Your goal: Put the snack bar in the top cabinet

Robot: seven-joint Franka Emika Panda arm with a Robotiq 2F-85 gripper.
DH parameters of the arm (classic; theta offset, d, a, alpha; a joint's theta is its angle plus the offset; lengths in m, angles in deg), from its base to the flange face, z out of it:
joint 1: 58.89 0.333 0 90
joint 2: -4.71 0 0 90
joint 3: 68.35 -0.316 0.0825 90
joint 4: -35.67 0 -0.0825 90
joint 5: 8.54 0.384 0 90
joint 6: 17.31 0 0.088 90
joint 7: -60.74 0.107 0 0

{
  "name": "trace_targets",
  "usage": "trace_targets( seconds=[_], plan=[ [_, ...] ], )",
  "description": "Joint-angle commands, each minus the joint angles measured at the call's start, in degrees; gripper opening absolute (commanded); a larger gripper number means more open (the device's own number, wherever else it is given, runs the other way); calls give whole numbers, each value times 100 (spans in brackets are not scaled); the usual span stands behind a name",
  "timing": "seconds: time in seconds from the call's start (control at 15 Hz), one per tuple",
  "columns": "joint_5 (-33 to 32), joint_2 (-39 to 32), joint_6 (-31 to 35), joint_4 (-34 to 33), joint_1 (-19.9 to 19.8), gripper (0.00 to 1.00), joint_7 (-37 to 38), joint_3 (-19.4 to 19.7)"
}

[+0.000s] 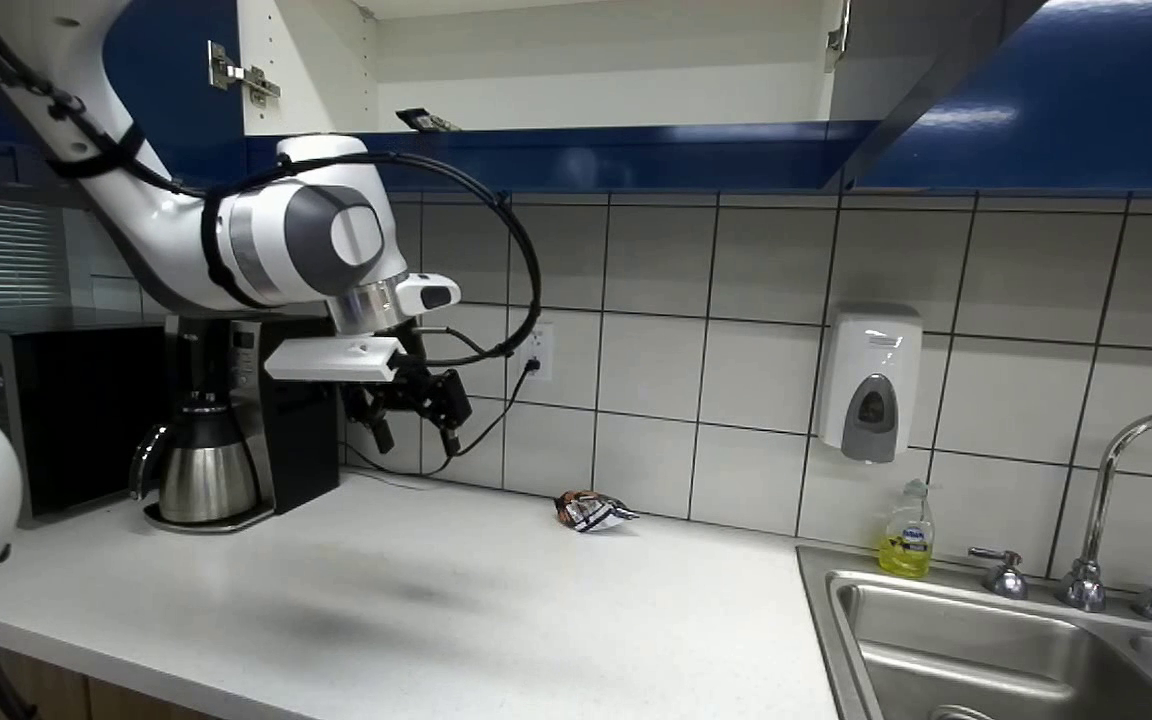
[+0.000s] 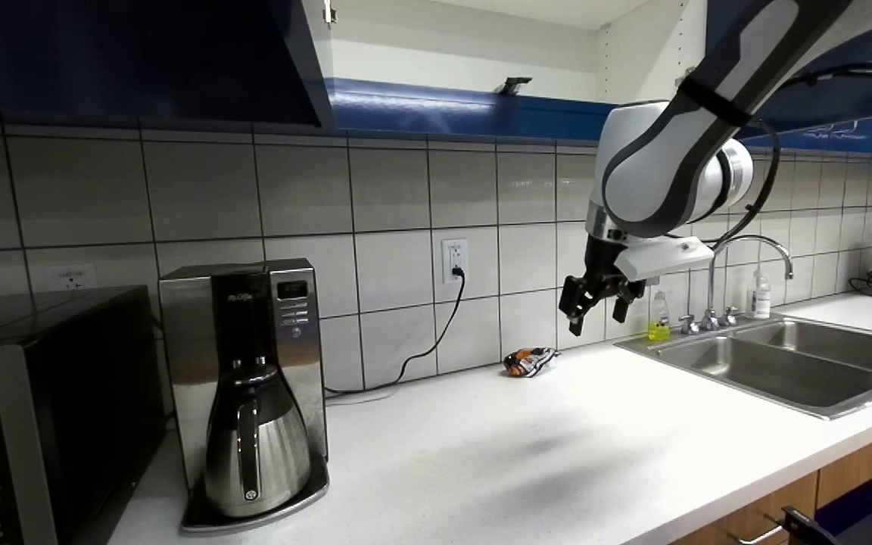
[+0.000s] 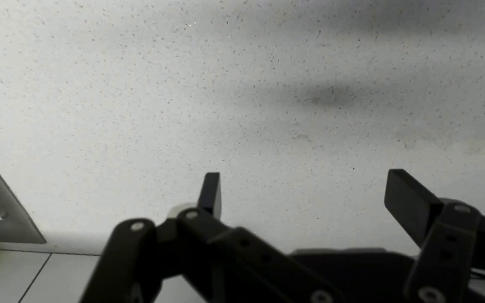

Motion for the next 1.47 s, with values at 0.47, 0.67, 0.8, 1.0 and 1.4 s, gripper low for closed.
trace_targets(
  seconds=[0.47, 0.67, 0.8, 1.0, 1.4],
  plan=[
    [-452, -1182, 244, -654, 150, 100, -309, -76],
    [-690, -1327, 238, -760, 197, 100, -224, -111],
    [-825, -1383, 232, -803, 226, 100, -150, -121],
    [-689, -1319, 184, -720, 292, 100, -300, -29],
    [-695, -1334, 184, -738, 295, 100, -300, -33]
  ],
)
